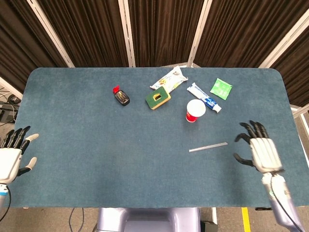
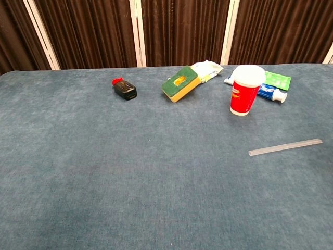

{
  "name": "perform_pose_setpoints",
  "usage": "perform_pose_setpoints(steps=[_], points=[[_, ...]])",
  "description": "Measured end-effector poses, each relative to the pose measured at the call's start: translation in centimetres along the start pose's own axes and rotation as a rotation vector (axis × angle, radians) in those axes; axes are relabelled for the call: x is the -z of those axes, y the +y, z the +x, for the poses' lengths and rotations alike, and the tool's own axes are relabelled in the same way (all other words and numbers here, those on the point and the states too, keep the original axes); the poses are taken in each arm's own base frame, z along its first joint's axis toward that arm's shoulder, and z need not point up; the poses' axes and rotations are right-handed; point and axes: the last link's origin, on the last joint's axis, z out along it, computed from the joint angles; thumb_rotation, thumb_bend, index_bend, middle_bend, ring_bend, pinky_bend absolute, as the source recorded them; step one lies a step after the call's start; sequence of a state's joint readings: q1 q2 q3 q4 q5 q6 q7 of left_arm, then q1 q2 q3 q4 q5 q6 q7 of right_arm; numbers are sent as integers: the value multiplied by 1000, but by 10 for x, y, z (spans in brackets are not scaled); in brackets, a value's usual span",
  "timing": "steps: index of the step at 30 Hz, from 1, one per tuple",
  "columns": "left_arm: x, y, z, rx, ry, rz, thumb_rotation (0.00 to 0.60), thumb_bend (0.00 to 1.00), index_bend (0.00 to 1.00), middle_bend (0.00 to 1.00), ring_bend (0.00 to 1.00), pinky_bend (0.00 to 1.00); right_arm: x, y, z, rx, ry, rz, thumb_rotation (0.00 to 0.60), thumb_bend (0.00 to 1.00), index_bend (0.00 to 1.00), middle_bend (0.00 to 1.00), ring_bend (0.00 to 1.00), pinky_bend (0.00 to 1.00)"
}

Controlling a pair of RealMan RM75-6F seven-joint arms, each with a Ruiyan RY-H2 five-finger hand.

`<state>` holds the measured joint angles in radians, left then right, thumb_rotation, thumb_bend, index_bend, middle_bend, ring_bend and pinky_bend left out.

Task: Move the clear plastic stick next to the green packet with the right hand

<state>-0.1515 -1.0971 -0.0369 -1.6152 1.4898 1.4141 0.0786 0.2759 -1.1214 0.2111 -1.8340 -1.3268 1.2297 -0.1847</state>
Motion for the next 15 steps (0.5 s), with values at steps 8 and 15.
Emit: perform_pose_setpoints(steps=[8,15], points=[[-2,0,0,5,-7,1,600,384,190,0,0,0,-39,-37,-50,-10,-121,-15,600,250,459,140,0,0],[-6,2,1,8,-15,6,600,384,201,0,0,0,-59,-46,-82,9,-156,-37,600,282,464,140,0,0]])
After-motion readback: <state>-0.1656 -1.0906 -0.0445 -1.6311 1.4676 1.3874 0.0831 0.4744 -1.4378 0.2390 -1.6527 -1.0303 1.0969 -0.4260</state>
